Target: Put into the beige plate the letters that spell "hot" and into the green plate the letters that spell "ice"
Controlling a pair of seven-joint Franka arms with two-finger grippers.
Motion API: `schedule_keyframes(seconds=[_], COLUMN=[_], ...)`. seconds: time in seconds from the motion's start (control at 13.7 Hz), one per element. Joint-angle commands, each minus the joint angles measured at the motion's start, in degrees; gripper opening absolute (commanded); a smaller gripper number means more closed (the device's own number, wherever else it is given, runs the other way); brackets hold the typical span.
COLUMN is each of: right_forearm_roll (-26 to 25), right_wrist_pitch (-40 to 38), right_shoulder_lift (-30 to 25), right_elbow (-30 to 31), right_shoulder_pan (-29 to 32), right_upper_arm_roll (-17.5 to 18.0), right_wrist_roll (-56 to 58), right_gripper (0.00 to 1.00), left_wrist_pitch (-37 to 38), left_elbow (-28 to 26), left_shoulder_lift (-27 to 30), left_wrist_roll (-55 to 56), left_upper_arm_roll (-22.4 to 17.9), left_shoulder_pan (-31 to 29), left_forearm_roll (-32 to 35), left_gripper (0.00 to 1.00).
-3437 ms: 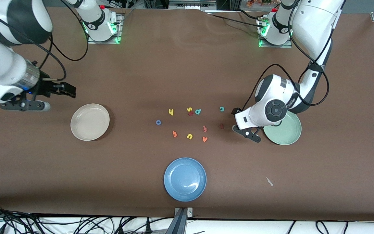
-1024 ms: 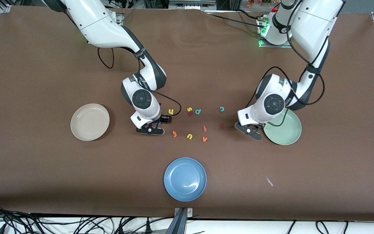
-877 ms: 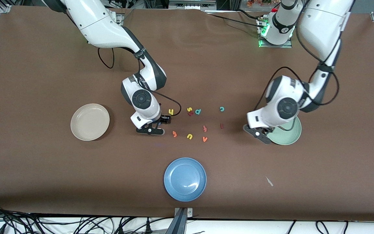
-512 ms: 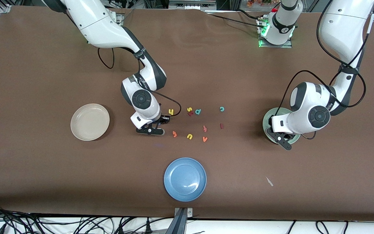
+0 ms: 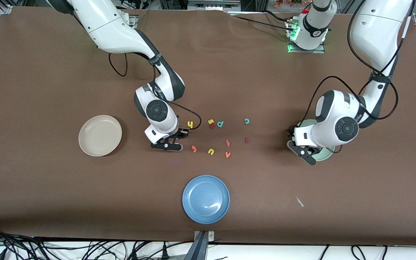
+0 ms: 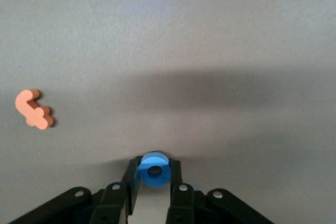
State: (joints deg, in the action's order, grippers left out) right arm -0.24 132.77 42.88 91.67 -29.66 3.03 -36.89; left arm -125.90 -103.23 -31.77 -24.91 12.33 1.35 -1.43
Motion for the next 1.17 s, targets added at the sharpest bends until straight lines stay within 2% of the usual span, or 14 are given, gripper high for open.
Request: schedule_keyframes(seconds=[0.0, 0.22, 0.44, 0.58, 0.66, 0.73, 0.88, 1.1], right_forearm_roll=[0.86, 0.51, 0.16, -0.11, -0.11, -0.19, -0.11, 0.07], right_wrist_pitch=[-6.28, -8.31, -8.14, -6.57, -4.99, -4.28, -4.27, -4.27], right_shoulder_lift=[-4.72, -10.00, -14.91, -17.73, -19.14, -19.85, -20.29, -20.21], right_elbow=[-0.44, 3.68, 10.00, 14.92, 17.55, 18.71, 19.69, 20.91], right_shoulder_pan=[4.42, 9.52, 16.98, 21.03, 24.10, 25.69, 27.90, 29.57], right_upper_arm_roll=[0.31, 0.22, 0.13, 0.13, 0.13, 0.13, 0.13, 0.13], right_wrist_roll=[7.94, 15.69, 24.82, 26.08, 26.17, 27.04, 28.89, 29.15], right_gripper=[0.04, 0.04, 0.04, 0.04, 0.03, 0.00, 0.00, 0.00], left_wrist_pitch=[1.27, 1.27, 0.57, -0.74, -4.23, -6.01, -6.90, -7.95], left_elbow=[0.14, -1.00, -1.36, -2.05, -4.24, -5.30, -5.93, -5.93], left_shoulder_lift=[0.75, 0.83, 0.14, -1.36, -1.19, -1.27, -1.63, -2.59], left_wrist_roll=[12.02, 28.45, 50.24, 57.14, 57.77, 57.87, 57.87, 58.04], left_upper_arm_roll=[4.18, 6.74, 6.83, 7.01, 7.01, 7.01, 7.01, 7.01], left_shoulder_pan=[0.85, 3.03, 10.59, 11.04, 11.22, 11.39, 11.48, 11.57], left_forearm_roll=[-1.38, -1.12, 3.77, 4.68, 4.68, 4.68, 4.68, 4.68], left_gripper=[1.00, 1.00, 1.00, 1.00, 0.96, 0.86, 0.59, 0.57])
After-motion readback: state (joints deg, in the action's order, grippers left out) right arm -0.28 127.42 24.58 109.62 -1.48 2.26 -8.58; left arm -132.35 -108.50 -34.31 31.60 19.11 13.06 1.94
